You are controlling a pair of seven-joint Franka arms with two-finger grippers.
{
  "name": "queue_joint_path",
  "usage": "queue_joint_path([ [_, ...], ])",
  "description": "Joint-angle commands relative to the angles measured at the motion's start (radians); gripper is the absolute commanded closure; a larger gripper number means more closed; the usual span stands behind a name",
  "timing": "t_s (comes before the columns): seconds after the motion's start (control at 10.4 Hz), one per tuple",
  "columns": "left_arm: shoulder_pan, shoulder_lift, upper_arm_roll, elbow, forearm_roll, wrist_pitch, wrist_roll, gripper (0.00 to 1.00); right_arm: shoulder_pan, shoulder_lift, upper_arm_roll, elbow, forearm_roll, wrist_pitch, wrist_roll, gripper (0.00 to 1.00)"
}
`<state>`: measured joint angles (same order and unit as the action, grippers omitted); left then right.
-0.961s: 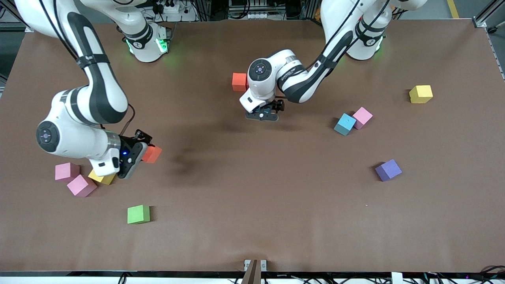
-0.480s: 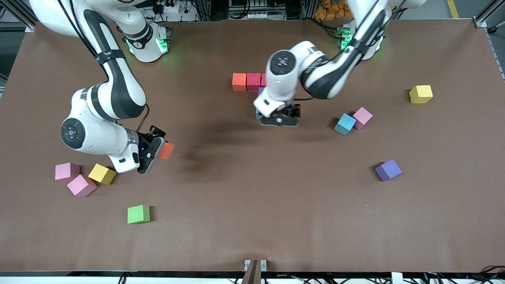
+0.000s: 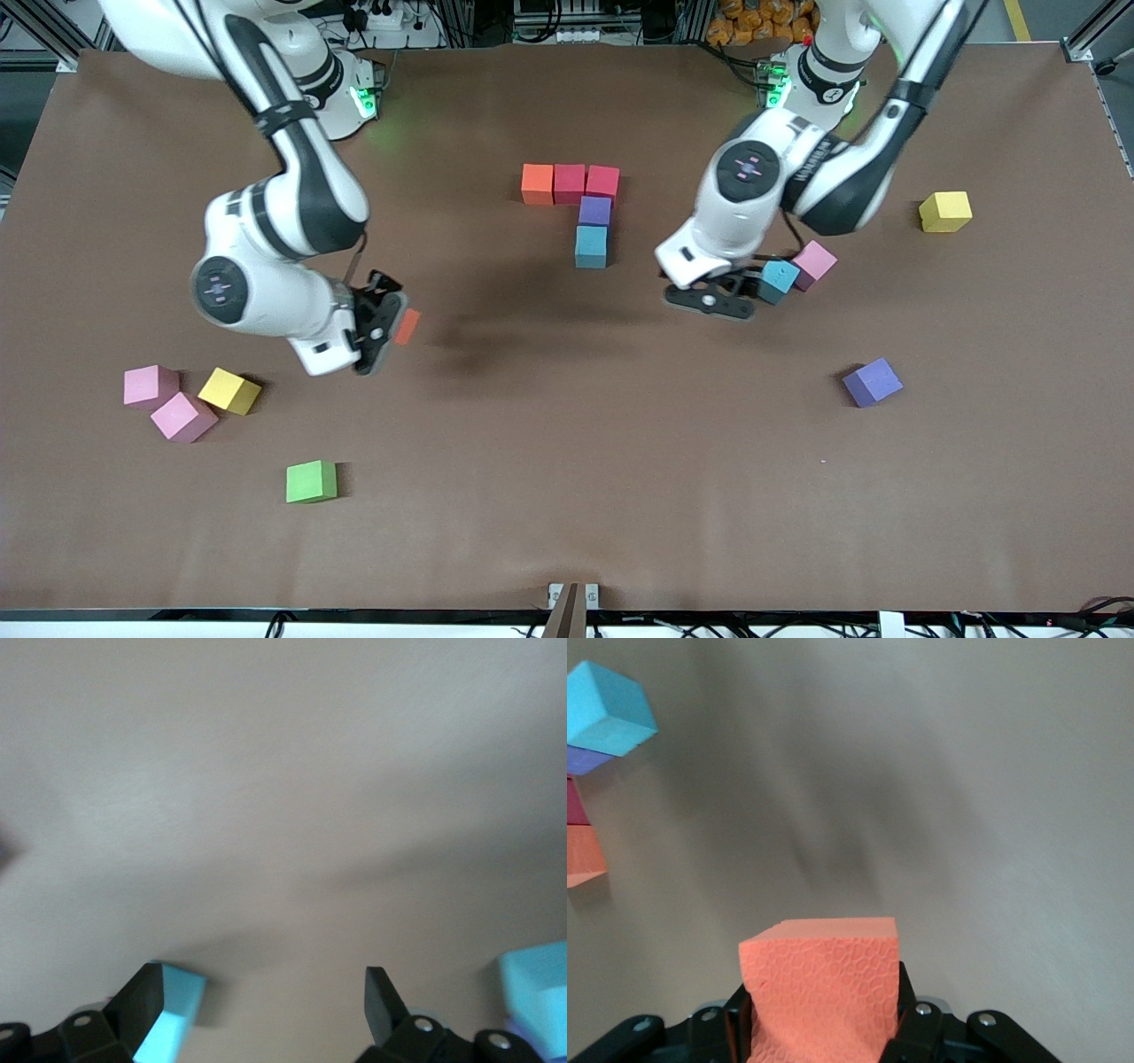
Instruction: Form number 2 with 11 blocks
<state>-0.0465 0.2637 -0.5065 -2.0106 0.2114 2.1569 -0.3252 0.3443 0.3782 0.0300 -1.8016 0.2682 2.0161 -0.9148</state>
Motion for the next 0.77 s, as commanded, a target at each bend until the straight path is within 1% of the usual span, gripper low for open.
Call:
queue_joint_path([
  [0.0,0.083,-0.089,-0.038,-0.152,-0.015,0.018,0.147,0.00,0.118,-0.005,-0.005,-0.071,-0.017,0.119,0.016,0.81],
  [0.19,0.155,-0.130,-0.038,-0.232,-0.015,0.040,0.298,0.00,0.217,-0.002,-0.008,-0.135,-0.015,0.231,0.017,0.80],
  [0.29,0.193,-0.132,-0.038,-0.264,-0.015,0.067,0.351,0.00,0.260,0.001,-0.012,-0.163,-0.011,0.278,0.019,0.80],
  [0.48,0.236,-0.120,-0.030,-0.299,-0.017,0.118,0.483,0.00,0.335,0.024,-0.015,-0.192,-0.003,0.349,0.036,0.80],
  [0.67,0.244,-0.116,-0.030,-0.332,-0.017,0.156,0.492,0.00,0.416,0.042,-0.019,-0.237,-0.003,0.465,0.111,0.81],
])
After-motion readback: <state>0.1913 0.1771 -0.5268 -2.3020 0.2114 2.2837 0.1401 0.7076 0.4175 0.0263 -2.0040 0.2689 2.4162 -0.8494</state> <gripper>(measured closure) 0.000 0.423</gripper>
